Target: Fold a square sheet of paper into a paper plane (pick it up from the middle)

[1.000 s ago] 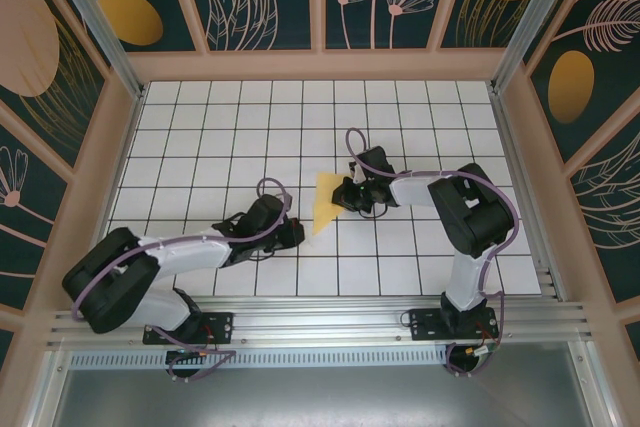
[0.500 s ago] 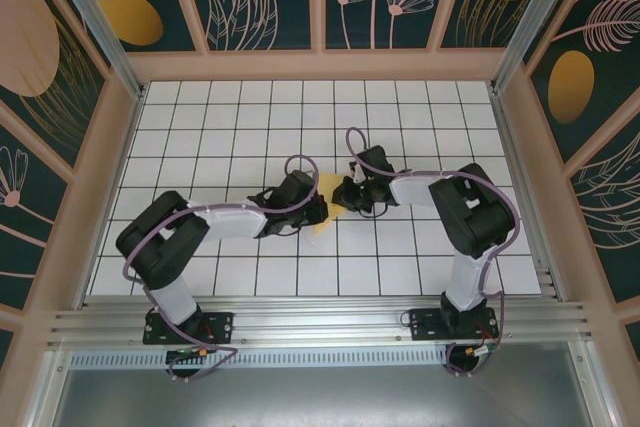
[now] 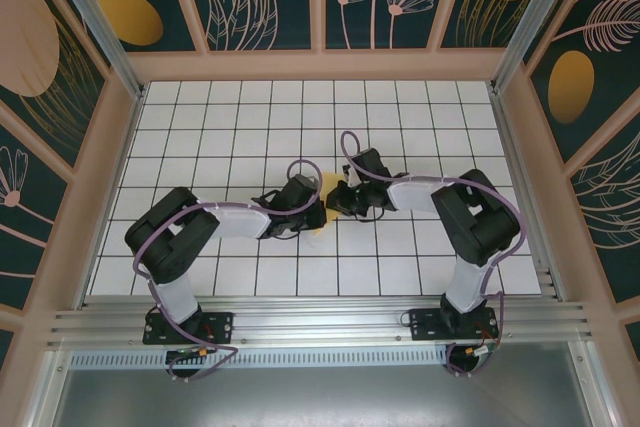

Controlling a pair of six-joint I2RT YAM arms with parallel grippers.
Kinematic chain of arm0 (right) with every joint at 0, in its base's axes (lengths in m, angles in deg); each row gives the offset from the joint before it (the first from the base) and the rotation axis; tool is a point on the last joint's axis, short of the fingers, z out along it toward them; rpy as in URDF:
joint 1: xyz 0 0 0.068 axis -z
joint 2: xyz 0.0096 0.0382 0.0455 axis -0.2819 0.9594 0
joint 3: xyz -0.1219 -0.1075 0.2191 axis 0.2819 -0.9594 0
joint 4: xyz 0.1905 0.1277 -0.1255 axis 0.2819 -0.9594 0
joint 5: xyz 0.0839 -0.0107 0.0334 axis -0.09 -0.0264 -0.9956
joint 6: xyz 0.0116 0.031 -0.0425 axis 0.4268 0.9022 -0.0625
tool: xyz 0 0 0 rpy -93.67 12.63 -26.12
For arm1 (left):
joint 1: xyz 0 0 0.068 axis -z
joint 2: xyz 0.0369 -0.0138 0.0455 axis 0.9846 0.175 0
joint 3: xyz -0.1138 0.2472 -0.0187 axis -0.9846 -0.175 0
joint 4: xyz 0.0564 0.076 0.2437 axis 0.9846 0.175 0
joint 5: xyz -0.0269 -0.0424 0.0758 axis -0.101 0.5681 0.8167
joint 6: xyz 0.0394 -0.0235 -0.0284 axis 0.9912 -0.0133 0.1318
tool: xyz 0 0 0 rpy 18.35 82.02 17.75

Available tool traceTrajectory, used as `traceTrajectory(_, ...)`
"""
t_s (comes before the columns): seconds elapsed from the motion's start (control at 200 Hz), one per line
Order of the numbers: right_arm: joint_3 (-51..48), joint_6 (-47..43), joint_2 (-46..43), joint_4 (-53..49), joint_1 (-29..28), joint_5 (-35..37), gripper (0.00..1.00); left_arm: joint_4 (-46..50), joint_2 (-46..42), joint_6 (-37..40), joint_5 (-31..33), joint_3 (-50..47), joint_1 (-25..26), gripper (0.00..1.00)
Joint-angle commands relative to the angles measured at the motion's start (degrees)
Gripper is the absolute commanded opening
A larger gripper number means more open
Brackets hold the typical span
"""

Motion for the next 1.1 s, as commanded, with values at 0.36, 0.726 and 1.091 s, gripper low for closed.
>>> traceTrajectory(0.36, -3.52, -3.88, 2.53, 1.10, 11.50, 1.81, 0.11, 6.86, 1.20, 3.74, 3.74, -5.86, -0.38, 0.00)
traceTrajectory(0.726, -5.09, -4.95, -6.74, 1.73, 14.06, -2.19, 0.27, 7.32, -7.99, 3.00, -0.90, 1.00, -0.41, 0.06)
traceTrajectory(1.091, -9.91, -1.98, -8.94, 4.85, 11.60, -6.17, 0.43, 14.63, -4.65, 5.97, 4.31, 7.97, -0.96, 0.03)
